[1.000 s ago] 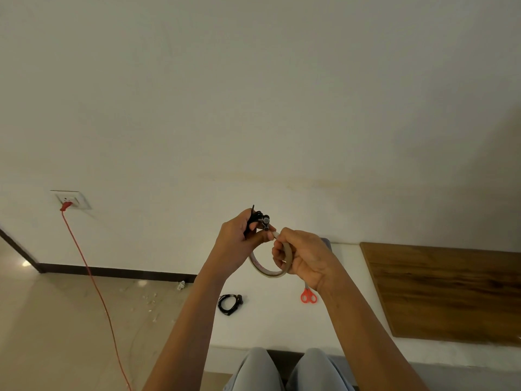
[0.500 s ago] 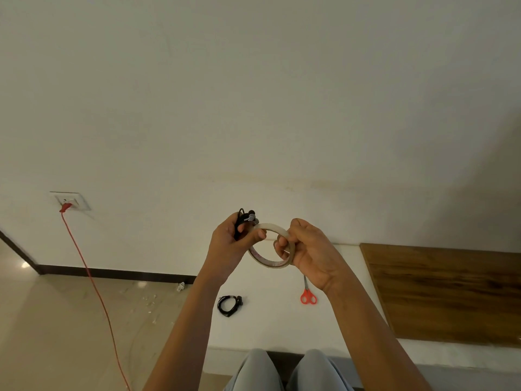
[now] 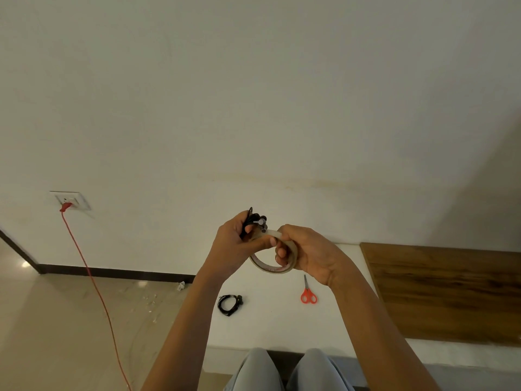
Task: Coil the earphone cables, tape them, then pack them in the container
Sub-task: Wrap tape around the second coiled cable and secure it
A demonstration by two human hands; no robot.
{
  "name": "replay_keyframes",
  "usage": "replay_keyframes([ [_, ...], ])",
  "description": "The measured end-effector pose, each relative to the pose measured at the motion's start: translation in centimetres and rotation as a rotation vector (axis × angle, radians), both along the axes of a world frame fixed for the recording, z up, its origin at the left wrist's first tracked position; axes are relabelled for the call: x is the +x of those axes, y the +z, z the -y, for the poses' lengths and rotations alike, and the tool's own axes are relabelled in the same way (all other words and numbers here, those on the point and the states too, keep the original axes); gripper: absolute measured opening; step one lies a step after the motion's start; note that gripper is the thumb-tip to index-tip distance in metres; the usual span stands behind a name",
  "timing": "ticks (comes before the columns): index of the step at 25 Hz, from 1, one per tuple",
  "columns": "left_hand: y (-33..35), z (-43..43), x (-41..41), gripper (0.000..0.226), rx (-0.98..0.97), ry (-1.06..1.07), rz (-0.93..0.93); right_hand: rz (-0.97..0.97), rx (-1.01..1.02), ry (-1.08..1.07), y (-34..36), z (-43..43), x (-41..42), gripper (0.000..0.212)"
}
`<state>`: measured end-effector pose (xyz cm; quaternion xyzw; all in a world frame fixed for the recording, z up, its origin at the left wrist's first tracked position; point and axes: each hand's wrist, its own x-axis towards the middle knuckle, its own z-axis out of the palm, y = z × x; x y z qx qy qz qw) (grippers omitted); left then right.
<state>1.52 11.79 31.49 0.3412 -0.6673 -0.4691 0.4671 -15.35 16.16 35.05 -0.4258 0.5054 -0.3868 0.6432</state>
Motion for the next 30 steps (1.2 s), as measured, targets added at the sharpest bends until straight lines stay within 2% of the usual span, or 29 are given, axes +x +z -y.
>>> replay_keyframes([
  [4, -0.3, 0.1, 0.0, 0.042, -0.02, 0.045, 0.112, -0.074, 0.022, 0.031, -0.2, 0.1, -0.2, 0.032],
  [7, -0.6, 0.1, 0.2, 0.029, 0.032, 0.036, 0.012, 0.081, 0.036, 0.022, -0.2, -0.1, -0.5, 0.028],
  [11, -1.2, -0.1, -0.1, 0.029, 0.124, -0.012, -0.149, 0.241, 0.033, 0.013, -0.3, -0.3, -0.6, 0.034],
  [18, -1.9, 0.0, -0.3, 0.035, 0.209, 0.026, -0.256, 0.244, -0.019, 0.019, -0.7, -0.2, -0.4, 0.032],
  [23, -1.6, 0.0, -0.7, 0.033, 0.263, 0.025, -0.396, 0.347, -0.153, 0.03, -0.2, -0.7, 0.1, 0.035],
  [30, -0.1, -0.1, -1.3, 0.029, 0.231, 0.035, -0.457, 0.354, -0.248, -0.039, 0.8, -1.4, 0.5, 0.038],
])
